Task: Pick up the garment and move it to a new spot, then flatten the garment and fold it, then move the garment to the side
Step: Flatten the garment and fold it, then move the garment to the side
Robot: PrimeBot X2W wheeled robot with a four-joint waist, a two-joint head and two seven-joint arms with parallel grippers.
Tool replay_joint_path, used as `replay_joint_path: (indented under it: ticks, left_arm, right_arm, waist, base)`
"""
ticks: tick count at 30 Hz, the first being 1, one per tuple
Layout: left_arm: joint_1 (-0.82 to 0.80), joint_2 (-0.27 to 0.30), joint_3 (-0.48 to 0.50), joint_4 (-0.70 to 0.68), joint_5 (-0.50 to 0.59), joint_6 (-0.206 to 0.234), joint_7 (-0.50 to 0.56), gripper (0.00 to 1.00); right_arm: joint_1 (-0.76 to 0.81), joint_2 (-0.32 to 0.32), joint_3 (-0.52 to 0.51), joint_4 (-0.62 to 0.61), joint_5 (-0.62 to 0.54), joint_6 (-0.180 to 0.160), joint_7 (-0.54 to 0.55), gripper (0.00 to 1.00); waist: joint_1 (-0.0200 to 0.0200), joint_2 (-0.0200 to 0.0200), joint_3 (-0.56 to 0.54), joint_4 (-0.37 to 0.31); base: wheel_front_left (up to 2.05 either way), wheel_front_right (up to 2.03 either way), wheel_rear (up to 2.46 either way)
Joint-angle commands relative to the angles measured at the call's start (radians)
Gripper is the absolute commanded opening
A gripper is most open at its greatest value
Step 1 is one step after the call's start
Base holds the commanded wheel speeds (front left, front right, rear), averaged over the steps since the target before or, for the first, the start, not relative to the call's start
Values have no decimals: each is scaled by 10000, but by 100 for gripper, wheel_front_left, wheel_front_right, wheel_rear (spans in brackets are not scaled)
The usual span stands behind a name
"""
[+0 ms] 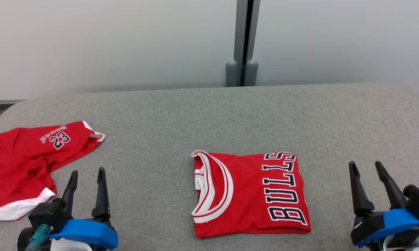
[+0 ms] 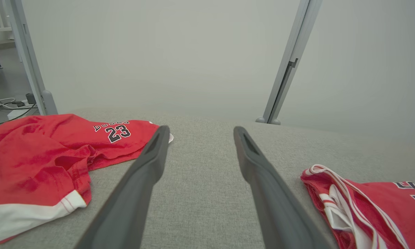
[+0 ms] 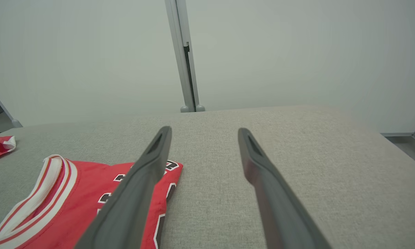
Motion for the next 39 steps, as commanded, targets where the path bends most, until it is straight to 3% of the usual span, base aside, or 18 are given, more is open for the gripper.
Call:
replay_joint_path:
  ticks: [1, 29, 33, 39]
  left_arm:
    - [227, -53, 82, -31, 146, 22, -43, 100]
    - [199, -167, 42, 485, 179, -178, -46, 100]
    - [137, -181, 101, 409, 213, -196, -46, 100]
    - [-15, -284, 41, 376, 291, -264, -45, 100]
  right_arm:
    - [133, 79, -23, 158, -49, 5, 44, 100]
    - [-66, 252, 190, 561, 58, 5, 718, 100]
    - [-605, 353, 241, 987, 363, 5, 2129, 100]
    - [-1907, 444, 401, 2276, 347, 5, 5421, 100]
  waist:
    - [1, 0, -196, -113]
    - [1, 0, -265, 13]
    - [1, 0, -196, 19]
    - [1, 0, -55, 212]
  base:
    - [0, 0, 0]
    - [0, 0, 0]
    - [0, 0, 0]
    - [0, 0, 0]
